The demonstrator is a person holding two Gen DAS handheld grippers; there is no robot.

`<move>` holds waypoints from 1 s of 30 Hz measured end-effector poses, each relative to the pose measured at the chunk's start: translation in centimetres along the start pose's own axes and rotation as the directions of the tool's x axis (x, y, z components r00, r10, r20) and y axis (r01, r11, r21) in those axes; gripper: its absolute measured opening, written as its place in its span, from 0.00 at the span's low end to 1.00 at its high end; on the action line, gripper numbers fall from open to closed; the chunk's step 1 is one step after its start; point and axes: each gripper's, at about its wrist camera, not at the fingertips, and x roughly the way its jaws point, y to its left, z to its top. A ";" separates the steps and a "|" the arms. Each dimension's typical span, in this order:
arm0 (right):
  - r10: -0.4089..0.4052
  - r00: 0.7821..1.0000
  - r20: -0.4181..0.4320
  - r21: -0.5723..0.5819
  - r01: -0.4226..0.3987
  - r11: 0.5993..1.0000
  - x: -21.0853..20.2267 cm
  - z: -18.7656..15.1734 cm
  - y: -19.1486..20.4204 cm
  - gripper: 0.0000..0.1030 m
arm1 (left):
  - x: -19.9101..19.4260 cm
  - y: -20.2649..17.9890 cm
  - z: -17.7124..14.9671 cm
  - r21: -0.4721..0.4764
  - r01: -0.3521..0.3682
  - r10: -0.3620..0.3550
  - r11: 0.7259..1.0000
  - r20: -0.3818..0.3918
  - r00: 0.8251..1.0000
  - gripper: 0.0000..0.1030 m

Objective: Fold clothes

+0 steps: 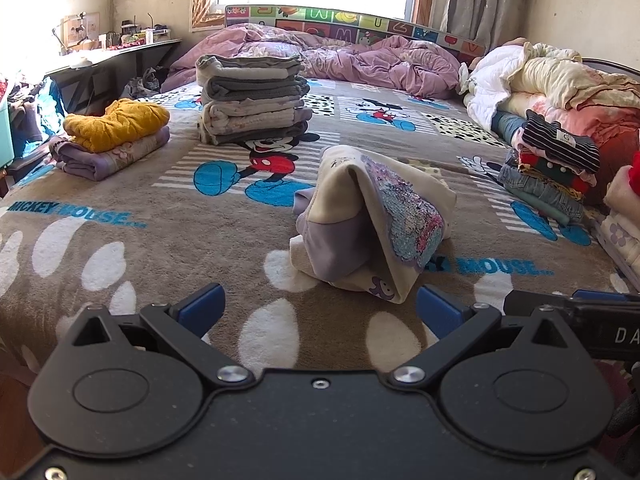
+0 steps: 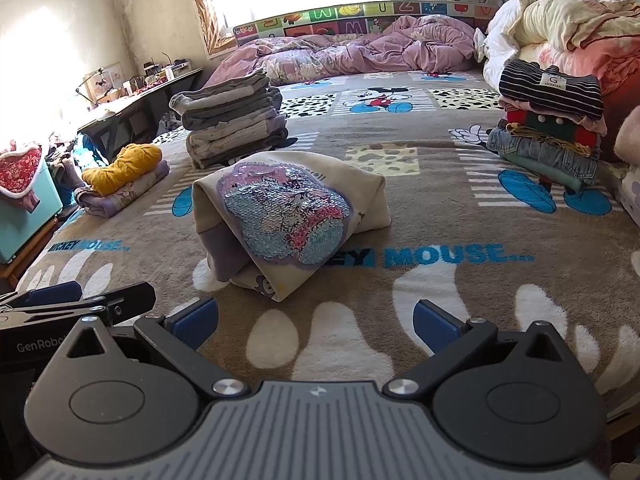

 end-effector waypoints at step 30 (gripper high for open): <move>0.352 0.933 0.069 0.484 -0.340 0.806 15.5 -0.3 -14.1 1.00 | 15.7 2.5 5.6 -0.428 0.167 -0.236 0.888 -0.112 0.965 1.00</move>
